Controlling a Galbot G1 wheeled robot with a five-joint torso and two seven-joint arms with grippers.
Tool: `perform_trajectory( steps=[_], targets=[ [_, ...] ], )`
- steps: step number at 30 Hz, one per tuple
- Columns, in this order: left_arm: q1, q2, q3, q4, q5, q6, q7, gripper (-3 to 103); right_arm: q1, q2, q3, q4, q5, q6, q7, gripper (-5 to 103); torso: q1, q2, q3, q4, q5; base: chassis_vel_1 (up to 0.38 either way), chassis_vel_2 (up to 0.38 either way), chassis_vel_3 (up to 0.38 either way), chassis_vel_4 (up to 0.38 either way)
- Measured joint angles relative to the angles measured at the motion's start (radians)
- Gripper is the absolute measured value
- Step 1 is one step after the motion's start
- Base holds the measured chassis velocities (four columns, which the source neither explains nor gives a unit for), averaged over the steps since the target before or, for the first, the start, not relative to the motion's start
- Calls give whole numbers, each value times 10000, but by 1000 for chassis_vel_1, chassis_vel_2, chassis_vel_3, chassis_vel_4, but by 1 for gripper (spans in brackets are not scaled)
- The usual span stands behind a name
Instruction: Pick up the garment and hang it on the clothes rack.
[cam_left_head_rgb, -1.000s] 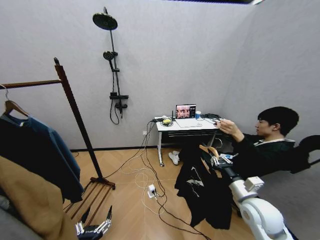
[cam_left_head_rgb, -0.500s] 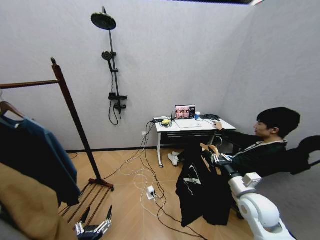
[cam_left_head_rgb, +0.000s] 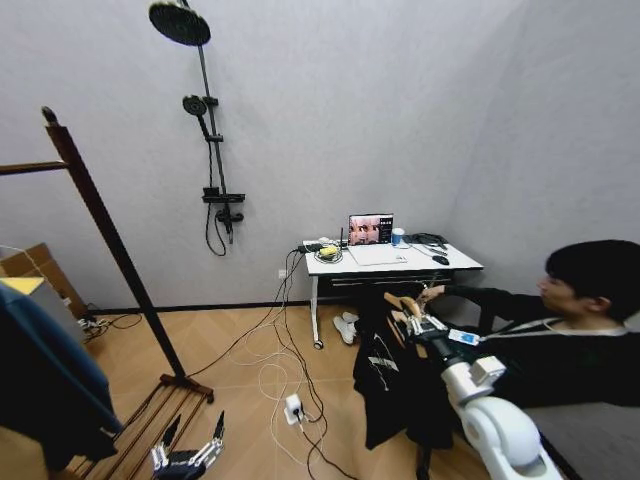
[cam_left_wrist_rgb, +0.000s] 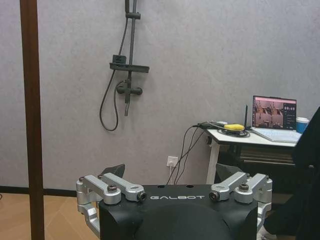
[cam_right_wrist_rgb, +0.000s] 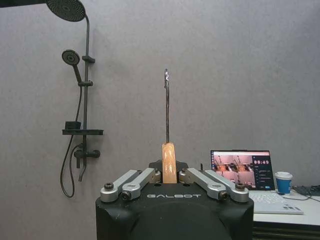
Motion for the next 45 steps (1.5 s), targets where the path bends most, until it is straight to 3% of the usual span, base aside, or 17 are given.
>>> perform_trajectory(
  steps=[7,18,33,45],
  targets=[
    [3,-1,2,0,0,0,1,100,110,83,-115,-124,-55,83,-56,10,-20,10,-6,-9,7,51,-26,-48,21],
    [2,-1,4,0,0,0,2,100,664,-74,-436,-370,77,-56,161,10,-8,5,-2,-4,6,14,-4,-3,13],
    [2,-1,2,0,0,0,2,100,1544,-1856,-643,-320,1378,-175,332,10,-10,5,-3,-6,7,65,63,67,67],
    [2,-2,3,-1,0,0,3,100,2396,-2333,-1098,-906,2011,58,190,10,-10,5,-2,-3,7,113,121,132,118]
  ],
)
